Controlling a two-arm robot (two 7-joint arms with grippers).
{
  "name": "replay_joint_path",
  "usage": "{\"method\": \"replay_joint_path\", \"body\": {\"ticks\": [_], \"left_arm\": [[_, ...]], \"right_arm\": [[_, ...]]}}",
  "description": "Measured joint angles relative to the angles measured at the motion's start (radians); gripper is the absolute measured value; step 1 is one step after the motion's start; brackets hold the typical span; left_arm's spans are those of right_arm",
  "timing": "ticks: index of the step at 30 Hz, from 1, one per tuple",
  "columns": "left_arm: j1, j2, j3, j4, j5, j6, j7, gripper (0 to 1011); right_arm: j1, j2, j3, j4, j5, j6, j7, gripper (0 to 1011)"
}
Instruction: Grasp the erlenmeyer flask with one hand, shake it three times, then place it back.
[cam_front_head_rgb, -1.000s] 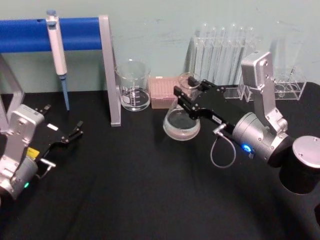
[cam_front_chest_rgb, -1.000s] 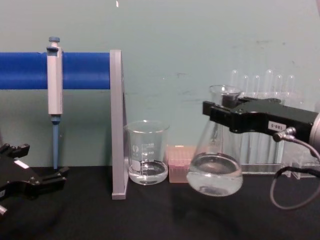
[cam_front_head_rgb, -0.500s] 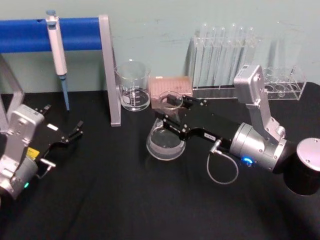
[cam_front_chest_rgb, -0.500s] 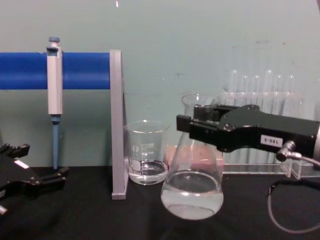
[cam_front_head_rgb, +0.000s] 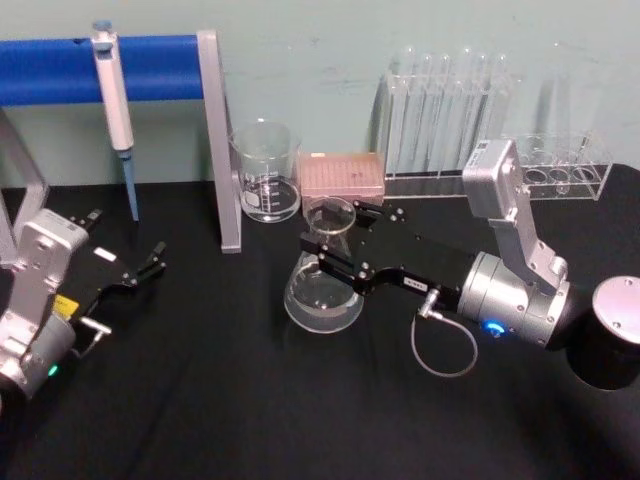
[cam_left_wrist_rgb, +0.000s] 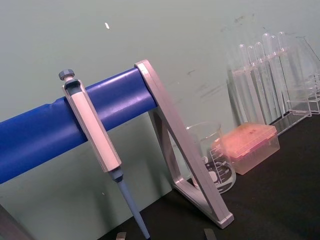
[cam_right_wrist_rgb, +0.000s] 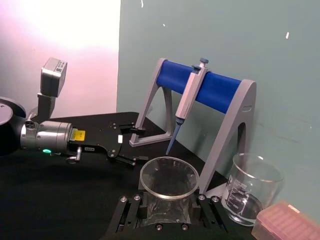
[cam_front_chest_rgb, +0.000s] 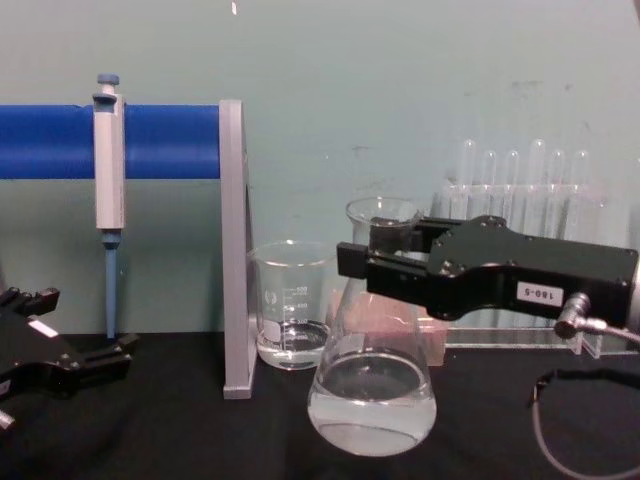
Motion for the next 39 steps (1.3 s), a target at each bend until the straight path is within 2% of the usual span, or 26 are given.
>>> {"method": "replay_joint_path", "body": {"ticks": [12, 27, 39], "left_arm": [[0.0, 0.0, 0.0, 0.0, 0.0, 0.0, 0.0, 1001], [0.0, 0.0, 0.0, 0.0, 0.0, 0.0, 0.0, 1001], [0.0, 0.0, 0.0, 0.0, 0.0, 0.0, 0.0, 1001]], "right_arm": [[0.03, -0.024, -0.029, 0.066, -0.003, -0.013, -0.006, 456], [0.07, -0.056, -0.058, 0.166, -0.001, -0.021, 0.022, 456], [0.073, -0.057, -0.066, 0.187, 0.011, -0.02, 0.035, 457]]}}
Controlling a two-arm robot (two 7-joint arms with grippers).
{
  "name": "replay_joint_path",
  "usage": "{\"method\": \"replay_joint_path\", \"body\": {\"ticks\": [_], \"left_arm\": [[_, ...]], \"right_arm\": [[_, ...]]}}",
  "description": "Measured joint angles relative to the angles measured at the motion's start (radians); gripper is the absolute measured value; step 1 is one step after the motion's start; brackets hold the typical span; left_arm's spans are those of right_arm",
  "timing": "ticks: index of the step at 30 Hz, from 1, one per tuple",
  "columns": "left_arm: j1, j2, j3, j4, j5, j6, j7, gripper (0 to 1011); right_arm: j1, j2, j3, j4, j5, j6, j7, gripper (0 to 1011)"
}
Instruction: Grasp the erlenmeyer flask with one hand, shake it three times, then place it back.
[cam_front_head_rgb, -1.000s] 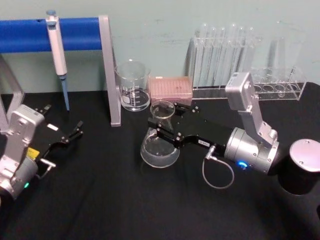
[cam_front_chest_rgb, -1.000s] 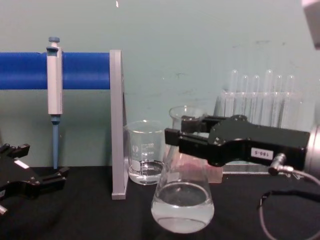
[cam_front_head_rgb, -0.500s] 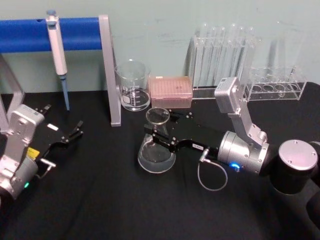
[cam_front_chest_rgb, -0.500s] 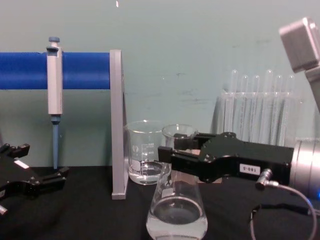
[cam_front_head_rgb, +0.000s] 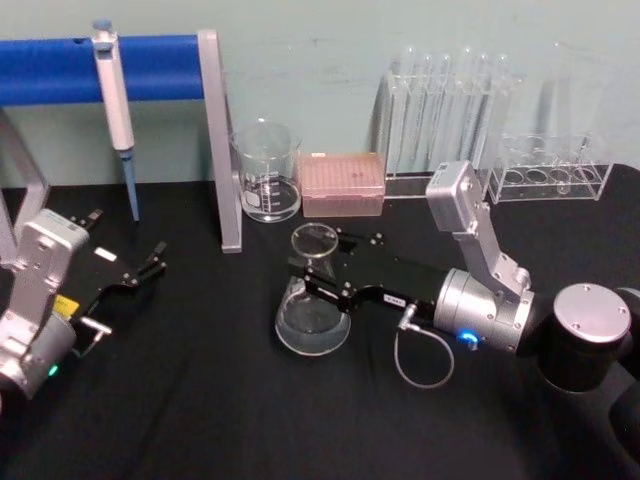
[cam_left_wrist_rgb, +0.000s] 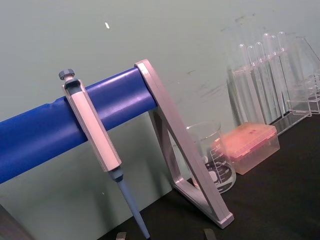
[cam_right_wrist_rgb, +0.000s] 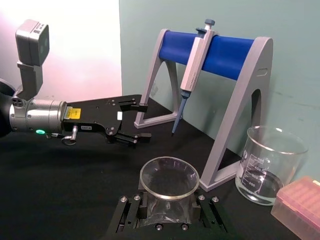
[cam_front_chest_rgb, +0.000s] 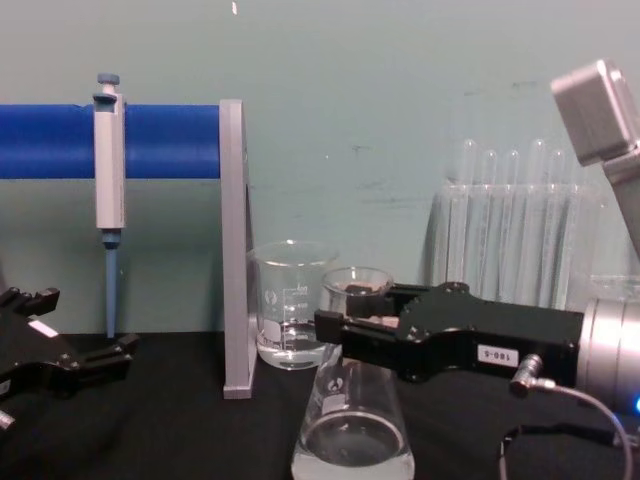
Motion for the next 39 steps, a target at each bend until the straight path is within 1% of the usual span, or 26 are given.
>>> {"method": "replay_joint_path", "body": {"ticks": [14, 39], "left_arm": [[0.0, 0.0, 0.0, 0.0, 0.0, 0.0, 0.0, 1001], [0.0, 0.0, 0.0, 0.0, 0.0, 0.0, 0.0, 1001]], "right_arm": [[0.0, 0.002, -0.006, 0.006, -0.001, 0.013, -0.005, 456], [0.006, -0.006, -0.014, 0.027, -0.012, 0.026, -0.011, 456]]}}
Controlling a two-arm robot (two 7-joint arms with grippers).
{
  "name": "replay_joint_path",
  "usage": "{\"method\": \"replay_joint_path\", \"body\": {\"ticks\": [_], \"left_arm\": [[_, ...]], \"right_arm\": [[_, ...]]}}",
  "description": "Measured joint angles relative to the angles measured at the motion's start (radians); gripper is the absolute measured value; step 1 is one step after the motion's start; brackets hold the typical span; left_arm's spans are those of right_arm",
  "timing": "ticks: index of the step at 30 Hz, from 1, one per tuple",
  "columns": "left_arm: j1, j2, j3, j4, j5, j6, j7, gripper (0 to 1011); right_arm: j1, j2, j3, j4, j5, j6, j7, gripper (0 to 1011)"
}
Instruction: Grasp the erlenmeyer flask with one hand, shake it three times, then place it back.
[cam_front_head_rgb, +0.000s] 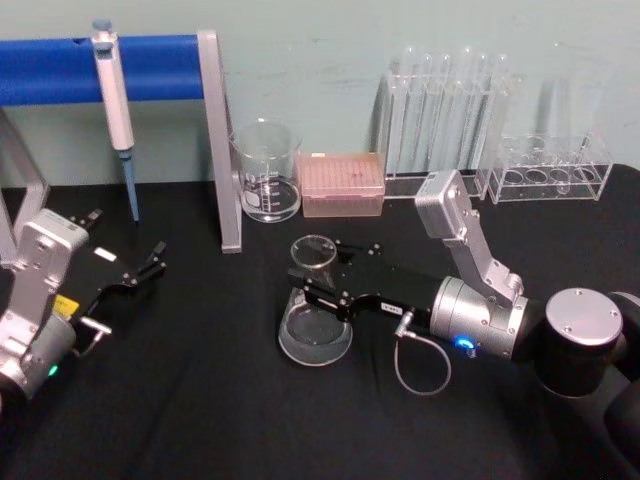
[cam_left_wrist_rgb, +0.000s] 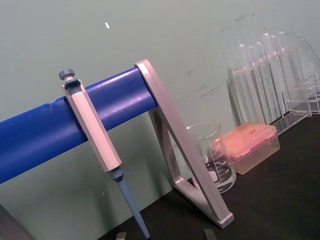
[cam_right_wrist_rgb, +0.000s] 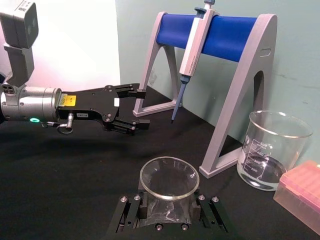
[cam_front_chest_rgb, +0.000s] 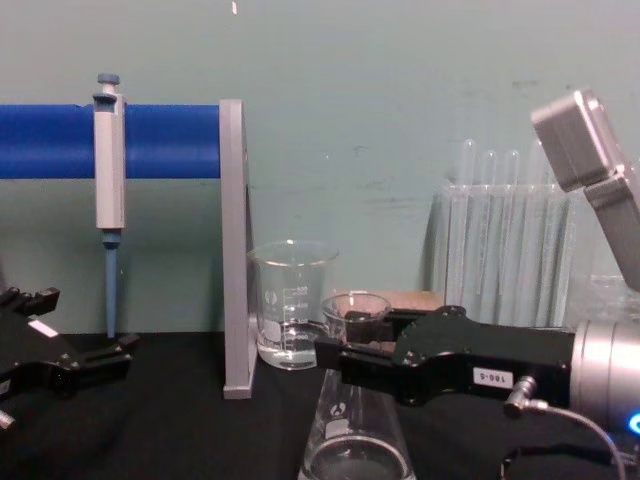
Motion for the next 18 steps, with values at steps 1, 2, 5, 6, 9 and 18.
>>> {"method": "replay_joint_path", "body": {"ticks": [1, 2, 5, 6, 9, 18], "left_arm": [[0.0, 0.0, 0.0, 0.0, 0.0, 0.0, 0.0, 1001], [0.0, 0.0, 0.0, 0.0, 0.0, 0.0, 0.0, 1001], [0.0, 0.0, 0.0, 0.0, 0.0, 0.0, 0.0, 1001], [0.0, 0.0, 0.0, 0.0, 0.0, 0.0, 0.0, 1001], [0.0, 0.0, 0.0, 0.0, 0.0, 0.0, 0.0, 1001], [0.0, 0.0, 0.0, 0.0, 0.0, 0.0, 0.0, 1001]], "right_arm": [[0.0, 0.0, 0.0, 0.001, 0.0, 0.0, 0.0, 457], [0.0, 0.0, 0.0, 0.001, 0.0, 0.001, 0.0, 456], [0.0, -0.001, -0.001, 0.002, -0.001, 0.002, -0.001, 456], [0.0, -0.001, -0.001, 0.003, -0.003, 0.003, -0.002, 456], [0.001, -0.002, -0.003, 0.004, -0.008, 0.003, -0.006, 456], [0.002, -0.003, -0.004, 0.005, -0.011, 0.004, -0.008, 456]]}}
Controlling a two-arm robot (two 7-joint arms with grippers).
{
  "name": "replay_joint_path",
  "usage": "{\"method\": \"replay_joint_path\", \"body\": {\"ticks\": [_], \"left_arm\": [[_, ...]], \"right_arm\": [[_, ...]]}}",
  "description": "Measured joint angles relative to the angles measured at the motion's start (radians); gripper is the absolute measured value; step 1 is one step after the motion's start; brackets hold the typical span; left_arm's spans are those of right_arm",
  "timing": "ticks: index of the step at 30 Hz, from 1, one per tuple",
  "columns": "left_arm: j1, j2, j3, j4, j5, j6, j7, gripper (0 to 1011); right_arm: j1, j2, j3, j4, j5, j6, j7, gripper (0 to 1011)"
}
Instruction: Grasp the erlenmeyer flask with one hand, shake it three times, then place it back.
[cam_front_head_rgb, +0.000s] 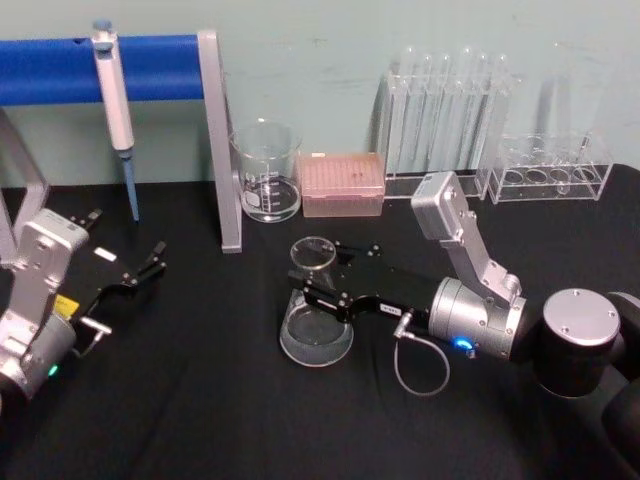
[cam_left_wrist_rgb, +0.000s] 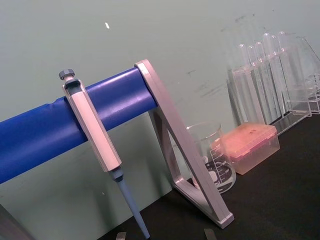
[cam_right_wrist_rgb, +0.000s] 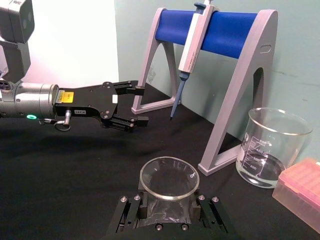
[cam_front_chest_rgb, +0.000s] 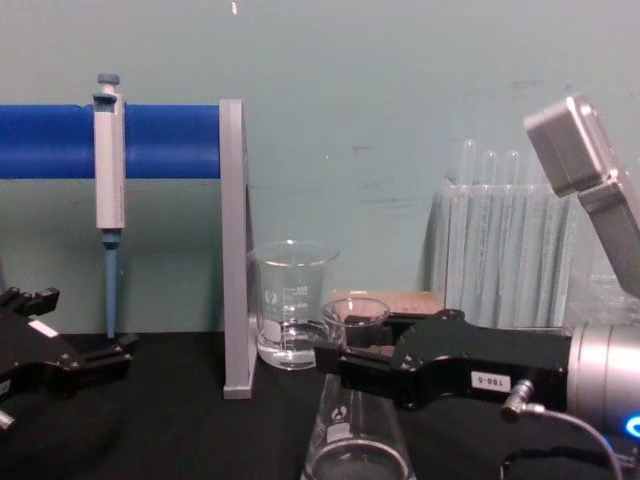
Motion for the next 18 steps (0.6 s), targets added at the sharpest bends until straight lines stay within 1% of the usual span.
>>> {"method": "replay_joint_path", "body": {"ticks": [7, 8, 10, 12, 13, 15, 18], "left_arm": [[0.0, 0.0, 0.0, 0.0, 0.0, 0.0, 0.0, 1001], [0.0, 0.0, 0.0, 0.0, 0.0, 0.0, 0.0, 1001], [0.0, 0.0, 0.0, 0.0, 0.0, 0.0, 0.0, 1001], [0.0, 0.0, 0.0, 0.0, 0.0, 0.0, 0.0, 1001], [0.0, 0.0, 0.0, 0.0, 0.0, 0.0, 0.0, 1001], [0.0, 0.0, 0.0, 0.0, 0.0, 0.0, 0.0, 1001], [0.0, 0.0, 0.0, 0.0, 0.0, 0.0, 0.0, 1001]], "right_arm": [[0.0, 0.0, 0.001, 0.0, 0.002, 0.0, 0.001, 457], [0.0, 0.001, 0.001, 0.0, 0.002, 0.0, 0.001, 469], [0.0, 0.0, 0.001, 0.0, 0.003, -0.001, 0.001, 537], [0.0, 0.0, 0.001, -0.001, 0.003, -0.001, 0.001, 557], [0.0, 0.0, 0.001, -0.001, 0.003, -0.001, 0.001, 618], [-0.001, 0.0, 0.002, -0.001, 0.003, -0.001, 0.001, 659], [-0.001, 0.0, 0.002, -0.001, 0.004, -0.001, 0.002, 772]]}}
